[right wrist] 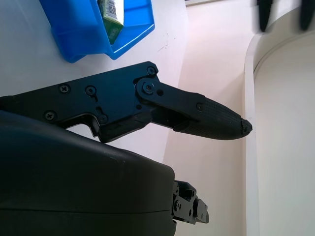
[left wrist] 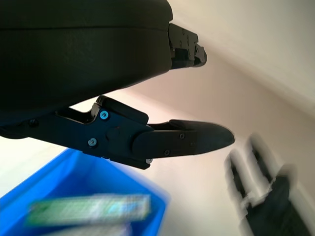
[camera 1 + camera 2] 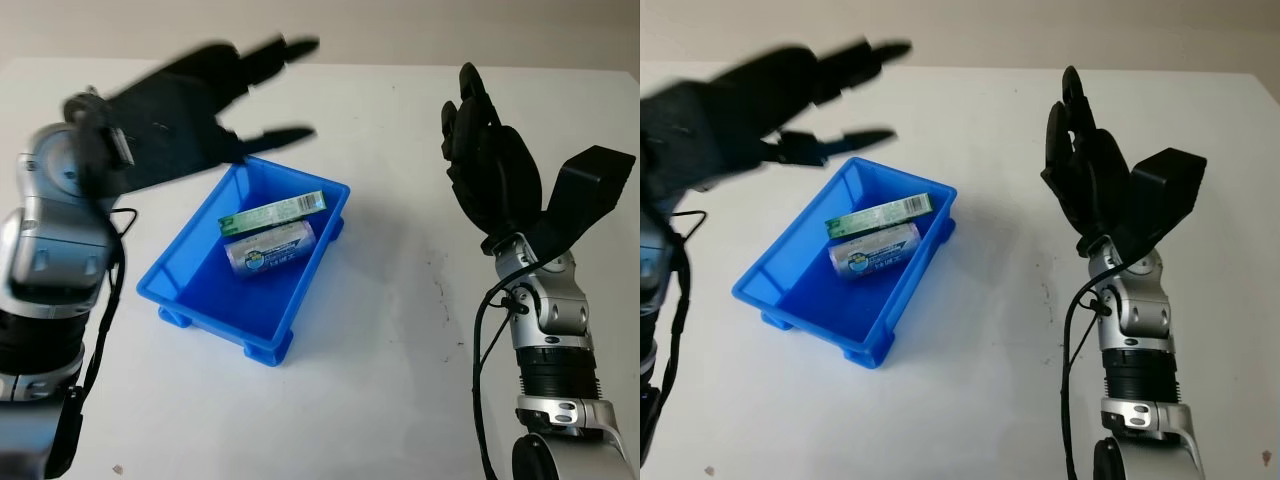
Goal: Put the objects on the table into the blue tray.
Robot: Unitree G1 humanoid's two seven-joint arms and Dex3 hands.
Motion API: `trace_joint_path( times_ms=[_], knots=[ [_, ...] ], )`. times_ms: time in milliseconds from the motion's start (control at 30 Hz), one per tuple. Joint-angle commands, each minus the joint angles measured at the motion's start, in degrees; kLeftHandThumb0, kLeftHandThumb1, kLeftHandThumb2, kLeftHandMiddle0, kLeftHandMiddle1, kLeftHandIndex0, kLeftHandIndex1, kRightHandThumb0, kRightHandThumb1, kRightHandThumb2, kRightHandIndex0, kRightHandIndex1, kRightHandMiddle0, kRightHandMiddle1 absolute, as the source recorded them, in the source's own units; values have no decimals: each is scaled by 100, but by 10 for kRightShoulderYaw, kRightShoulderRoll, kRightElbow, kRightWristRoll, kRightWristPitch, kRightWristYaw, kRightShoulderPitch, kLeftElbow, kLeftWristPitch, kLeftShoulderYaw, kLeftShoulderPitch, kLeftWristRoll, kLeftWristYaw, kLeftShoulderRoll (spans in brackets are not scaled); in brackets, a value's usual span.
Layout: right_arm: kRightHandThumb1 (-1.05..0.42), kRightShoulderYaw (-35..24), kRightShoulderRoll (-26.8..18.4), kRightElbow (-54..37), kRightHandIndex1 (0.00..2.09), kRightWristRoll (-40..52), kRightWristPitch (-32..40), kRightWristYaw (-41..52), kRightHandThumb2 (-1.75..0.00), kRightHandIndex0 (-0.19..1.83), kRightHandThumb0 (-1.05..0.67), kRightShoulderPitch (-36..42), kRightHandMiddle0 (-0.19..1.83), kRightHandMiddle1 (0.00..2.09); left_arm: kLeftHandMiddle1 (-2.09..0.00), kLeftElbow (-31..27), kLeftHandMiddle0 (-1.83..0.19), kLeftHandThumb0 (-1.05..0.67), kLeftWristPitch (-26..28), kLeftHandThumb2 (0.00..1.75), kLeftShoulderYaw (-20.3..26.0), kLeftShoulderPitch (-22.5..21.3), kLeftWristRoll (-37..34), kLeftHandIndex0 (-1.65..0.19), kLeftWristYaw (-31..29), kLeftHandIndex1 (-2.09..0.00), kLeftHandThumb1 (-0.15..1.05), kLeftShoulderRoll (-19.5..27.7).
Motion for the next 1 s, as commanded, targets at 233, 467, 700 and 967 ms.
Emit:
trace_joint_path(
  times_ms=[233,467,700,967],
  knots=[
    [-105,4,3,4,0,-4,-18,2,-71,-19,-73,-1,-19,0,-1,84,12,-72,-22,54,140,68,-134,15,79,-4,105,-22],
    [-105,6,0,9,0,-10,-26,2,-71,-19,-74,-6,-19,0,-4,172,17,-69,-53,58,146,123,-144,19,120,-1,105,-20],
    [-105,8,5,12,0,-12,-29,2,-71,-19,-75,-9,-19,0,-6,278,15,-74,-104,61,127,143,-159,15,123,-4,105,-43],
    [-105,11,10,25,0,-22,-36,-7,-73,-19,-74,-11,-19,0,-6,312,15,-82,-154,64,112,146,-185,17,129,-5,105,-76]
  ],
)
